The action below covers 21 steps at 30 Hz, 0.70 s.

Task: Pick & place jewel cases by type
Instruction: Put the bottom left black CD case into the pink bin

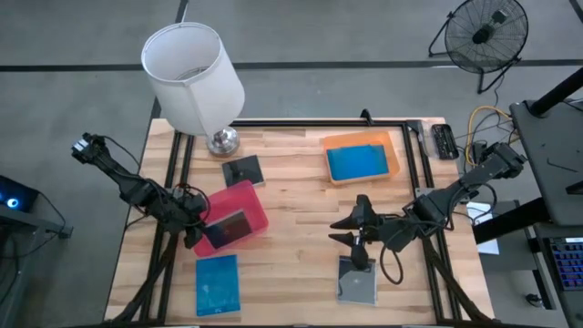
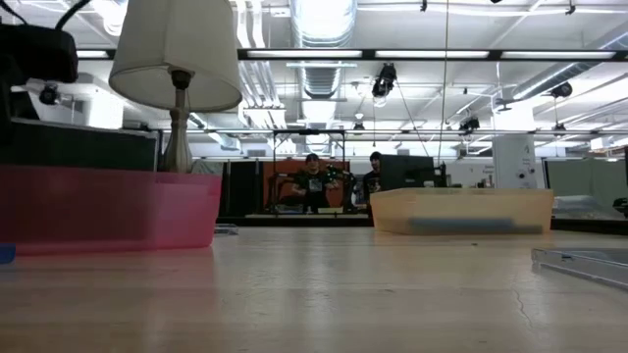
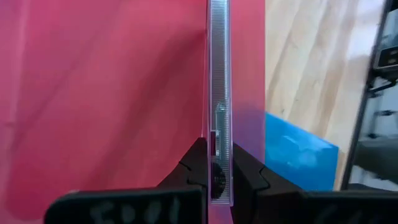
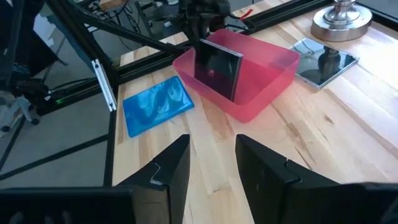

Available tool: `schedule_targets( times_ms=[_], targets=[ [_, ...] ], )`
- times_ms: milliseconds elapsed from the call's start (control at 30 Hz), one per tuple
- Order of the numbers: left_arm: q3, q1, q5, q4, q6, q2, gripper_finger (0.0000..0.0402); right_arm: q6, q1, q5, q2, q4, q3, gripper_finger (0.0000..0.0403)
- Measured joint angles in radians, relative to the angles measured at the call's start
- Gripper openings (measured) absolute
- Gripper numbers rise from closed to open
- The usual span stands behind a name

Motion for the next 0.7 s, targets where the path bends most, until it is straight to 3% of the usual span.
schedule_targets(
  times_ms=[467,700],
  targets=[
    [-0.077,0.071,0.027,0.013,0.012,-0.022,0.0044,-0.003,0.000,-0.006,0.000,0.005,0.000,0.0118],
    [-0.077,0.092,0.028,0.013,0.041,-0.022,0.0103,-0.008,0.000,-0.006,0.000,0.005,0.000,0.0125]
  ],
)
